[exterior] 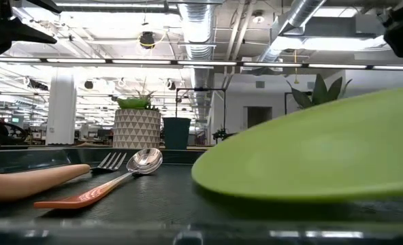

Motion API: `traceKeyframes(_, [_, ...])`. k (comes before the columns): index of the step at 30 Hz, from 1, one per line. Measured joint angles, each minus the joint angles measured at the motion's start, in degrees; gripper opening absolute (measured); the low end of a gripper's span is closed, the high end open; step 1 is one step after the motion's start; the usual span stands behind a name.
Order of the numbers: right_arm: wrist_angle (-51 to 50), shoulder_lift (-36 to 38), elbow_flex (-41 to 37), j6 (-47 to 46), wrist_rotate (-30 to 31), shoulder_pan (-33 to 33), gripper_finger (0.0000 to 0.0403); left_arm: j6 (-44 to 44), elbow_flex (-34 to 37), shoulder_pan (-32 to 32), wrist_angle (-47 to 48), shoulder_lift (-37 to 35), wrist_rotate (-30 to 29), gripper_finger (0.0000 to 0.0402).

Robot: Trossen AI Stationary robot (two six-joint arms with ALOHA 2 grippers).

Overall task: Pick and place plate/cup/fork/spoon on tray
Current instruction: Put the green plate to the right of the orange spoon on the black serving tray

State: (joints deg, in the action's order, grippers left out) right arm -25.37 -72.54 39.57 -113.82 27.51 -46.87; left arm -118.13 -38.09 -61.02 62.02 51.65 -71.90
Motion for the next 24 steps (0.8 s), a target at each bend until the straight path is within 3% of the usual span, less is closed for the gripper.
traceKeyframes(10, [4.8,-7.0,0.0,-0.3,-0.2,1.3,0.0011,-0.1,0.0,0.0,0.0,0.0,-0.1,0.0229])
traceKeyframes(24, [8.4,-11.9,0.0,1.6,-5.3,2.0,0.0012,-0.2,0.0,0.0,0.0,0.0,1.0,0.0229])
